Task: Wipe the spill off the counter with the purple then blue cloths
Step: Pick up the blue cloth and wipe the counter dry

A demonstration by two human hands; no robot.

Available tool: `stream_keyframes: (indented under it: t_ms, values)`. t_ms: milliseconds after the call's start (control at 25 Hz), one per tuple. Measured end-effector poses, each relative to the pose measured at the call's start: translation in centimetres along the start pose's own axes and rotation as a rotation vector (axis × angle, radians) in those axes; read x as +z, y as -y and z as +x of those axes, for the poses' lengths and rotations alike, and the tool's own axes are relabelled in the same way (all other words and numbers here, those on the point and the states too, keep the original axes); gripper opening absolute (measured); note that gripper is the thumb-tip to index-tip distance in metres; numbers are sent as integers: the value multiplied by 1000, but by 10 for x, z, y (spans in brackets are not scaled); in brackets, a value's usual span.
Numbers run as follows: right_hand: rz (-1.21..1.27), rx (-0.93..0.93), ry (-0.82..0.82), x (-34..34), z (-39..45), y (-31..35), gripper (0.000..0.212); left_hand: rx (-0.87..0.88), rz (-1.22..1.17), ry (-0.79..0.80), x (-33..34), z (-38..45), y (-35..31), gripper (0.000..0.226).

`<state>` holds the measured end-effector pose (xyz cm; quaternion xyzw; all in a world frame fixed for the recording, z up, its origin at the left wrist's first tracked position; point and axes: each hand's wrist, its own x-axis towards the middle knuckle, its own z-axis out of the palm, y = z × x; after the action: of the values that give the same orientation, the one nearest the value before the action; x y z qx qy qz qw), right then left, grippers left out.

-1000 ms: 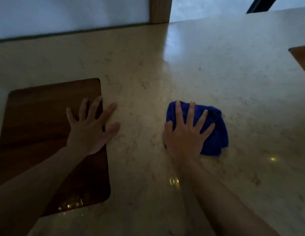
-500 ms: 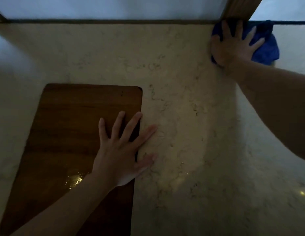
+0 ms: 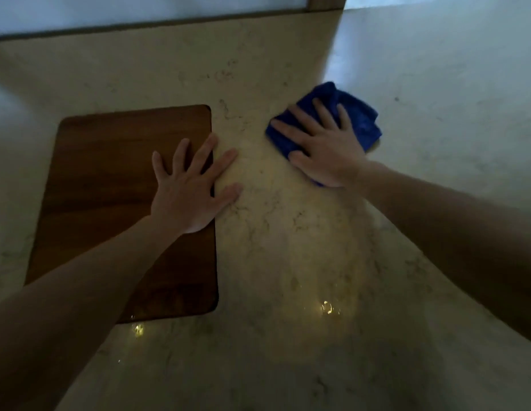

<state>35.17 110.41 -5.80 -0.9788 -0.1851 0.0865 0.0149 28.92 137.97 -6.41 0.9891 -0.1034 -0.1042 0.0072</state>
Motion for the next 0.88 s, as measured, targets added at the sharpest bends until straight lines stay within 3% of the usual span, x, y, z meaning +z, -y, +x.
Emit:
stream_keyframes:
  t_ms: [200, 360, 440, 600, 720, 880]
  values:
    - [-11, -162, 32, 41, -212, 46, 64, -35, -94, 31, 1, -45, -20, 62]
    - [-82, -55, 12, 64, -372, 95, 67, 40, -76, 57, 2, -98, -8, 58]
    - [-68, 113, 13, 71, -409, 120, 67, 61, -21, 83, -6, -100, 8, 58]
    - [135, 678, -63, 86, -392, 204, 71, 38, 30, -19, -8, -91, 44, 58]
    - [129, 656, -80, 90, -351, 256, 59, -76, 11, -45, -5, -72, 79, 62]
    - [160, 660, -48, 76, -272, 235, 68, -223, -41, -12, 5, -57, 111, 66]
